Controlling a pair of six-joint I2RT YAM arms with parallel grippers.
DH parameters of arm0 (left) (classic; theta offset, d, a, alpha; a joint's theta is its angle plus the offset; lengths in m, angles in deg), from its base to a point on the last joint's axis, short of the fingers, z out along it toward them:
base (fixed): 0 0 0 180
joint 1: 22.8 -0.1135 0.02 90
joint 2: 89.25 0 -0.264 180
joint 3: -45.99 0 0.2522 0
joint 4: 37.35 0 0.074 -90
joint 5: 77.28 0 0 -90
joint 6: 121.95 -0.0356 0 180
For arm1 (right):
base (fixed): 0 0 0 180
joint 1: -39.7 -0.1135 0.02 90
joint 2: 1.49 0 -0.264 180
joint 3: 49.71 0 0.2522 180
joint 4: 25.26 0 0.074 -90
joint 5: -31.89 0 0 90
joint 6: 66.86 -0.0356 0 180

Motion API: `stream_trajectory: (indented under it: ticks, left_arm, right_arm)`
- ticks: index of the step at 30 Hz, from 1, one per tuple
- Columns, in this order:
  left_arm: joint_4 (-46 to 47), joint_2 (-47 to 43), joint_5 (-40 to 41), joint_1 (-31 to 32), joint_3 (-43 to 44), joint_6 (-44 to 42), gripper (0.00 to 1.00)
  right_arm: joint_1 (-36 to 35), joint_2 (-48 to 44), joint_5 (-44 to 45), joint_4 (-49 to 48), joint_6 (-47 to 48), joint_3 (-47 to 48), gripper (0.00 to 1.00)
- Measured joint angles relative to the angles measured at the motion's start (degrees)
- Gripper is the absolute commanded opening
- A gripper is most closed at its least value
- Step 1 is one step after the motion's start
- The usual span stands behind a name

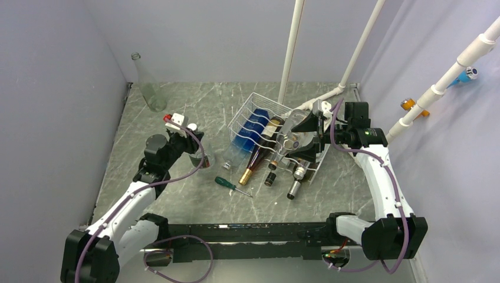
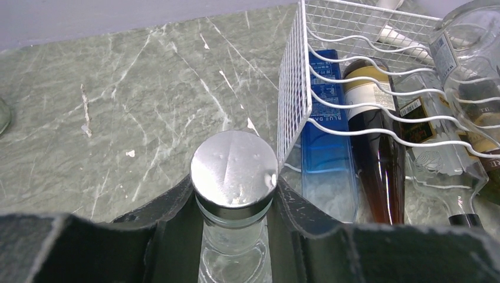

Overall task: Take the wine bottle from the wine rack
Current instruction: Pick up the wine bottle from the center of the board, then place the wine bottle at the center of the board.

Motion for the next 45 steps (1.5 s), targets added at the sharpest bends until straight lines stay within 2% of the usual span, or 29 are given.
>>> stream_trajectory:
  ticks: [10, 19, 45]
  left_arm:
    - [-3.58, 1.99, 5.11, -0.52, 3.41, 2.03, 0.0]
    - [-3.85, 8.63, 6.01, -5.92, 8.41, 2.4, 0.0]
    - [6.43, 31.32, 5.92, -14.1, 26.58, -2.16, 0.0]
  right_arm:
    - [0.0, 0.0, 0.0, 0.02, 0.92, 0.0, 1.0]
    - [0.0, 0.0, 0.02, 0.04, 1.11, 0.0, 1.0]
    - [0.04, 0.07, 0.04, 0.07, 2.19, -0.13, 1.0]
